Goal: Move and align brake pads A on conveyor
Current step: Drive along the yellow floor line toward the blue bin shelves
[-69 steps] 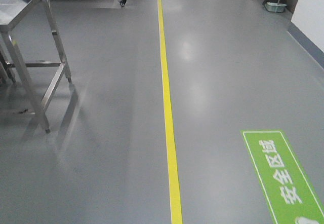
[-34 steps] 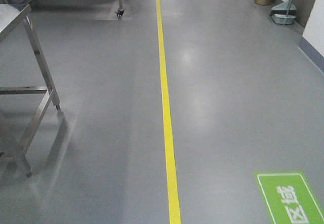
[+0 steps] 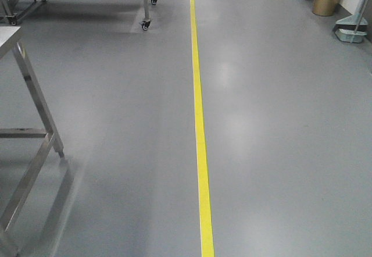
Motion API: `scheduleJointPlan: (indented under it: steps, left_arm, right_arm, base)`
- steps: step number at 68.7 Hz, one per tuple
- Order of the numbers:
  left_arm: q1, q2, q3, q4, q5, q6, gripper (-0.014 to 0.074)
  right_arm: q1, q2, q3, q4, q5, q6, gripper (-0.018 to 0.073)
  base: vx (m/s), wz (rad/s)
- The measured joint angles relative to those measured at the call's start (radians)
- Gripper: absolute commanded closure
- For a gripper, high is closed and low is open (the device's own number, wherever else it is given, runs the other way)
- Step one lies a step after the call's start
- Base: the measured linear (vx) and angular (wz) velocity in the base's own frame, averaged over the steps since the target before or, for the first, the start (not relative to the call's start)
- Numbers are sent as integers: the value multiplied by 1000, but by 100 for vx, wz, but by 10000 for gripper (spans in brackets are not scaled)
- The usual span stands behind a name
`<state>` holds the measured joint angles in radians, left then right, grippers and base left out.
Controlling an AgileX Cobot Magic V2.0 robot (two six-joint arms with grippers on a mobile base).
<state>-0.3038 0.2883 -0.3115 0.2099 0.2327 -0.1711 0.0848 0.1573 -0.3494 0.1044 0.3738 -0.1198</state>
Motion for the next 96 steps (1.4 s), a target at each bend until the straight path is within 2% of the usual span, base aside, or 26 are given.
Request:
scheduleJointPlan:
  steps: [96]
  left_arm:
    - [0,0,0,0,0,0,157]
  right_arm:
    - [0,0,0,0,0,0,127]
  base:
    - [58,3]
